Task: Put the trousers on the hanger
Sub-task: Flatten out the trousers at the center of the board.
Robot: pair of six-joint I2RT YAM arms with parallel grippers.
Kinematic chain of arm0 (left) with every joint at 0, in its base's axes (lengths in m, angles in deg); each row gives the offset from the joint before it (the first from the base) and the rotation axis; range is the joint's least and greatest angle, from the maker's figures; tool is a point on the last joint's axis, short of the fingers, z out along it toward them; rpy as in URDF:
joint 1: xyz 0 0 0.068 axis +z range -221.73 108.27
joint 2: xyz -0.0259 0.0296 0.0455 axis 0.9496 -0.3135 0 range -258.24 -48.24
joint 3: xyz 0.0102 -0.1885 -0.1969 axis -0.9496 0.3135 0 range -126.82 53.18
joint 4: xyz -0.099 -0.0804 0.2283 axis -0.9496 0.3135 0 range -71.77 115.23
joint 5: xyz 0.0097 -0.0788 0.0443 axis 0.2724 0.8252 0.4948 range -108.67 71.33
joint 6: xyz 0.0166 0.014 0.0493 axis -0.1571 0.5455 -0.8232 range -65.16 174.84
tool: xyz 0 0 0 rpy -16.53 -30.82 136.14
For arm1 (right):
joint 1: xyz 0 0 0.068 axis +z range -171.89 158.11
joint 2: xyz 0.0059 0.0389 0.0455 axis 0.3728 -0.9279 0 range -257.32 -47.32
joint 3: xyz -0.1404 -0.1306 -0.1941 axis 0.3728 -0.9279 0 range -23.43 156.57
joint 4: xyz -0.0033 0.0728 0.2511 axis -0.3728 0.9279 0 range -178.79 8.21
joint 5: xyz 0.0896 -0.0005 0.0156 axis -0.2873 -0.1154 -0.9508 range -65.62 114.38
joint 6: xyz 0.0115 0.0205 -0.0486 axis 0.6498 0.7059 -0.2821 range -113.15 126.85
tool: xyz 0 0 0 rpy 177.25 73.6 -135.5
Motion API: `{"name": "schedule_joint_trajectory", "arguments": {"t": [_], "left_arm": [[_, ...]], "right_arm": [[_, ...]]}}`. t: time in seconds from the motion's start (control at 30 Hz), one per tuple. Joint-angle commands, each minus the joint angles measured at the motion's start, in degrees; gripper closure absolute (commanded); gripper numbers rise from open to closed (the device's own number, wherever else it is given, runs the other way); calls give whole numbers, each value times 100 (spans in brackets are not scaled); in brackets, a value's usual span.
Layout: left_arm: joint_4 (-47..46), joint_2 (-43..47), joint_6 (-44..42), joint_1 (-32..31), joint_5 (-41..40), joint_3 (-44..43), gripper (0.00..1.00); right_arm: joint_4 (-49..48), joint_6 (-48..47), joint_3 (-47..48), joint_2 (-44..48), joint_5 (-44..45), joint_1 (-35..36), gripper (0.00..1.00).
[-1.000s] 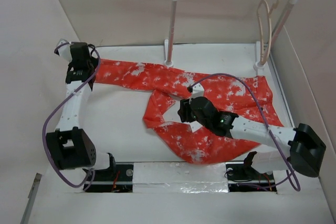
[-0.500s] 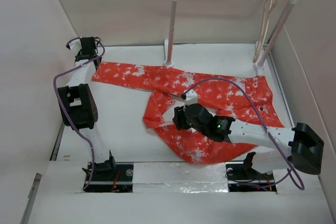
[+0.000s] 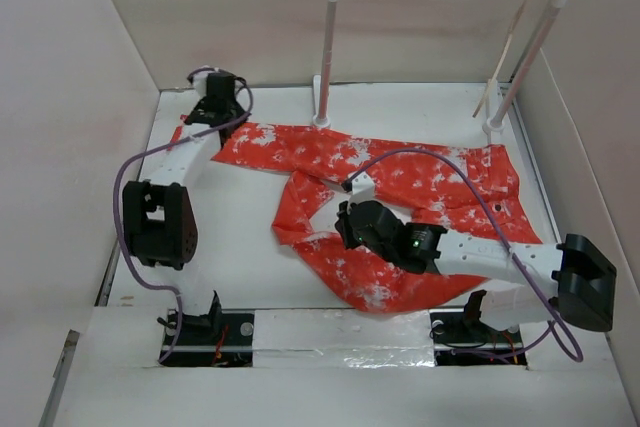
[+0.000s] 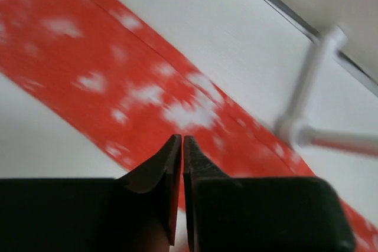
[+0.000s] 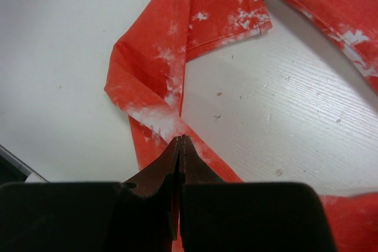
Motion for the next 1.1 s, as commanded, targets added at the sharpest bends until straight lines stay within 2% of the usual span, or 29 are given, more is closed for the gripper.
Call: {"name": "schedule_joint_trajectory", "arguments": {"t": [0.0, 0.07, 0.1, 0.13, 0.17, 0.23, 0.27, 0.3, 0.33, 0.37, 0.4, 0.43, 0.47, 0.63, 0.83, 0.9, 0.93, 0.97, 1.0, 1.07], "left_arm": [[360, 872, 118, -640, 318, 422, 100], [72, 1321, 390, -904, 994, 1282, 100], [-138, 1863, 487, -992, 1127, 1677, 100], [-515, 2156, 575, -1080, 1232, 2055, 100], [-666, 2402, 741, -1151, 1242, 2824, 99], [-982, 3044, 856, -1151, 1443, 3836, 88], [-1010, 3203, 953, -1151, 1479, 4113, 77], [-1028, 3492, 988, -1203, 1523, 4402, 73], [-1263, 3625, 1023, -1204, 1628, 4666, 68], [-1318, 3748, 1076, -1204, 1673, 5148, 59], [-1327, 3967, 1103, -1204, 1699, 5335, 55], [-1449, 4074, 1146, -1204, 1760, 5511, 54], [-1572, 4170, 1173, -1204, 1839, 5870, 48], [-1845, 4365, 1253, -1204, 2357, 6304, 47], [-2152, 4049, 1226, -1204, 2314, 6427, 52], [-2355, 3830, 1279, -1204, 2393, 6392, 58], [-2425, 3724, 1296, -1204, 2350, 6296, 81], [-2426, 3723, 1253, -1204, 2324, 6217, 92], [-2382, 3697, 1209, -1204, 2280, 6120, 100], [-1979, 3819, 1138, -1204, 2017, 5770, 100]], "right_arm": [[-90, -191, 222, 318, 376, 60, 95], [-161, -314, 116, 504, 508, 60, 92], [-169, -331, 64, 618, 509, 7, 90], [-161, -349, -24, 663, 395, 7, 84], [-126, -340, -60, 689, 333, 7, 81], [-47, -305, -130, 768, 45, 7, 69], [-81, -305, -235, 786, -62, 7, 65], [-116, -297, -288, 812, -132, 7, 60], [-169, -296, -341, 830, -246, 7, 57], [-335, -314, -420, 821, -308, 7, 55], [-380, -358, -420, 821, -387, 59, 51], [-363, -506, -386, 804, -588, 60, 50], [-224, -560, -324, 752, -660, 60, 50], [-64, -560, -209, 733, -722, 112, 50], [-355, -516, -289, 567, -582, 112, 50], [-74, -473, -131, 479, -467, 112, 50], [-12, -403, -130, 444, -310, 112, 50], [-3, -367, -156, 461, -248, 112, 51], [-20, -349, -209, 505, -186, 112, 51], [-46, -297, -349, 759, -54, 112, 52]]}}
